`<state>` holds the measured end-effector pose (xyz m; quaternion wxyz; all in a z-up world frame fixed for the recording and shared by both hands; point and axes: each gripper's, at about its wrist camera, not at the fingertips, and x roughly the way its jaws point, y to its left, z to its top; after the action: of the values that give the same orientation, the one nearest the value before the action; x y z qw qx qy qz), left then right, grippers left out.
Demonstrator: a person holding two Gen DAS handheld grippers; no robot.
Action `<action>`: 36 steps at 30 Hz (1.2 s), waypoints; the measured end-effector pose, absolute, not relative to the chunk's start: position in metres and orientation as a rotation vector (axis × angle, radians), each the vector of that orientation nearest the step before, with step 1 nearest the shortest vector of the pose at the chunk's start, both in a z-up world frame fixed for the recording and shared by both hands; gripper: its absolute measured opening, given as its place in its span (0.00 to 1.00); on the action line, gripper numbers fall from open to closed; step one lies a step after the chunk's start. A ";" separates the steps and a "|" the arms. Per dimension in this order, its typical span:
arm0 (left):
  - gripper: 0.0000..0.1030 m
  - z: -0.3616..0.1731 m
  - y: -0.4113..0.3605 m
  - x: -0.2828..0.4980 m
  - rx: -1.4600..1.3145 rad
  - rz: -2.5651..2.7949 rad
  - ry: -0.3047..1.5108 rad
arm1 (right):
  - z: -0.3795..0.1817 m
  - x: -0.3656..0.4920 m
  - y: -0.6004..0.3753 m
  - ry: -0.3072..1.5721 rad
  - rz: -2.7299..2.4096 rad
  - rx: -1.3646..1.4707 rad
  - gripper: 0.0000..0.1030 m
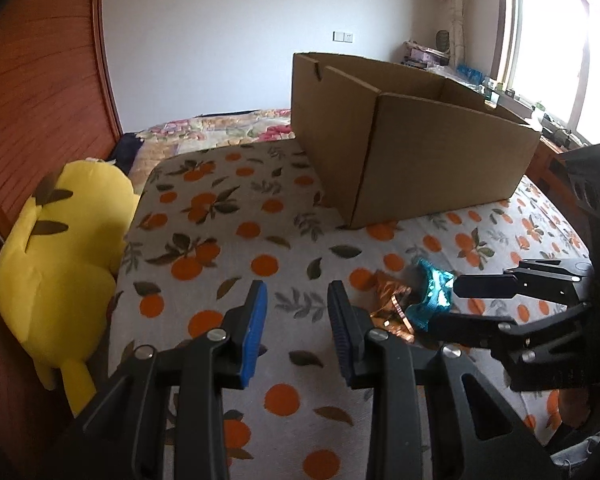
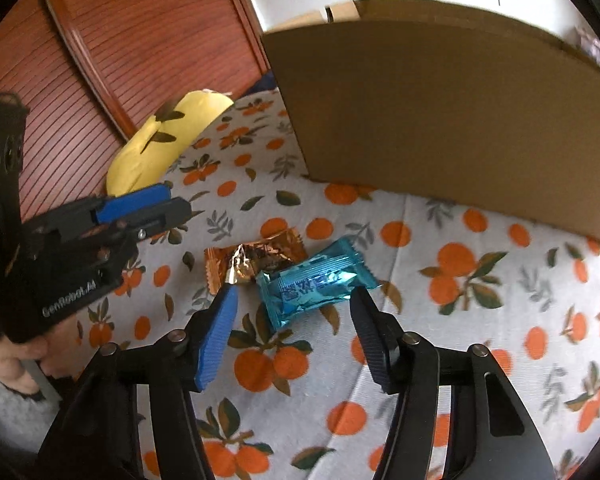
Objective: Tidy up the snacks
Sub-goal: 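Grasp the gold wrapper with the left tool while the right tool grasps the teal wrapper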
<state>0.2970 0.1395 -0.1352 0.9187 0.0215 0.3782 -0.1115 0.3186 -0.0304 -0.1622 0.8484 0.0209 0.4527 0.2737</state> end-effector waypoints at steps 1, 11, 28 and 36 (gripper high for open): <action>0.30 -0.137 0.141 0.297 0.039 -0.228 0.781 | -0.164 0.320 -0.030 0.956 0.572 0.046 0.56; 0.30 -0.144 0.140 0.299 0.013 -0.241 0.796 | -0.167 0.333 -0.017 0.923 0.472 -0.126 0.38; 0.36 -0.147 0.090 0.304 0.096 -0.334 0.835 | -0.154 0.312 -0.078 0.884 0.416 -0.216 0.22; 0.37 -0.156 0.079 0.308 0.114 -0.363 0.872 | -0.169 0.315 -0.085 0.899 0.413 -0.208 0.22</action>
<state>0.3080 0.0785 -0.1559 0.8889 0.0551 0.4199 -0.1746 0.3147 -0.0845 -0.1689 0.8749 -0.0996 0.4307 0.1978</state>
